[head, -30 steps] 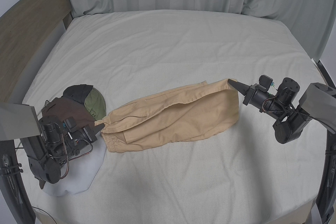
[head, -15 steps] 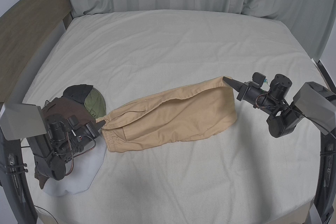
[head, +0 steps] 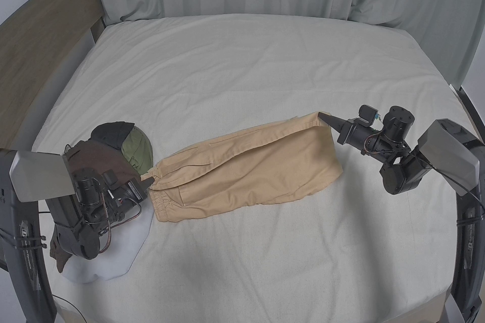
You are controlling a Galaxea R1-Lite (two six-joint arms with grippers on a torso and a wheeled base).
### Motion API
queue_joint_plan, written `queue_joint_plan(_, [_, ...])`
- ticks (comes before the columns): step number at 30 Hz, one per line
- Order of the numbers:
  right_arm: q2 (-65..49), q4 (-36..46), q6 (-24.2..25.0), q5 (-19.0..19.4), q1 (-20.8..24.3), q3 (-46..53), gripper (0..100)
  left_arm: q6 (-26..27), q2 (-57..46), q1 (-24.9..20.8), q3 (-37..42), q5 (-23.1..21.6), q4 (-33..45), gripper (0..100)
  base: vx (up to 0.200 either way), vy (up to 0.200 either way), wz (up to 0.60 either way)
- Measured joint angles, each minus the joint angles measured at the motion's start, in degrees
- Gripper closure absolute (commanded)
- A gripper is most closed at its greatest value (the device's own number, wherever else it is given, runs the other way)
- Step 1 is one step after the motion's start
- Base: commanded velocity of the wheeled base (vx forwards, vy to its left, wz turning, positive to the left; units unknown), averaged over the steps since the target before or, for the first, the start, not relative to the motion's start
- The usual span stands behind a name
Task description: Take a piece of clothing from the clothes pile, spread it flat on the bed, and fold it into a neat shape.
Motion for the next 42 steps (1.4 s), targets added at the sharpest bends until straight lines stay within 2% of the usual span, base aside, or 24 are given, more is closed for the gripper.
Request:
queue_joint_plan(4, [0.3, 0.1, 0.0, 0.0, 0.0, -0.5, 100, 0.0, 0.2, 0.0, -0.1, 0.0, 0.0, 100, 0.000, 0.000, 0.00])
queue_joint_plan(5, [0.3, 0.2, 0.0, 0.0, 0.0, -0.5, 0, 0.0, 0.2, 0.0, -0.2, 0.0, 0.0, 100, 0.000, 0.000, 0.00])
queue_joint_plan(6, [0.4, 0.2, 0.0, 0.0, 0.0, -0.6, 0, 0.0, 0.3, 0.0, -0.3, 0.0, 0.0, 0, 0.000, 0.000, 0.00])
queue_joint_plan(12, [0.7, 0.2, 0.0, -0.2, 0.0, -0.7, 0, 0.0, 0.9, 0.0, -1.4, 0.5, 0.0, 0, 0.000, 0.000, 0.00])
queue_joint_plan(24, [-1.1, 0.1, -1.1, -1.0, 1.1, 6.2, 0, -0.2, -1.1, 0.3, -2.0, 2.5, 0.0, 0, 0.000, 0.000, 0.00])
queue_joint_plan(30, [-1.5, 0.1, -1.2, -1.0, 1.7, 7.7, 0, -2.3, -3.5, 0.1, -1.7, 2.5, 0.0, 0, 0.000, 0.000, 0.00])
queue_joint_plan(42, [-1.7, -0.3, -1.2, -1.4, 3.4, 14.7, 0, -3.9, -10.6, -2.8, 1.2, 2.0, 0.0, 0, 0.000, 0.000, 0.00])
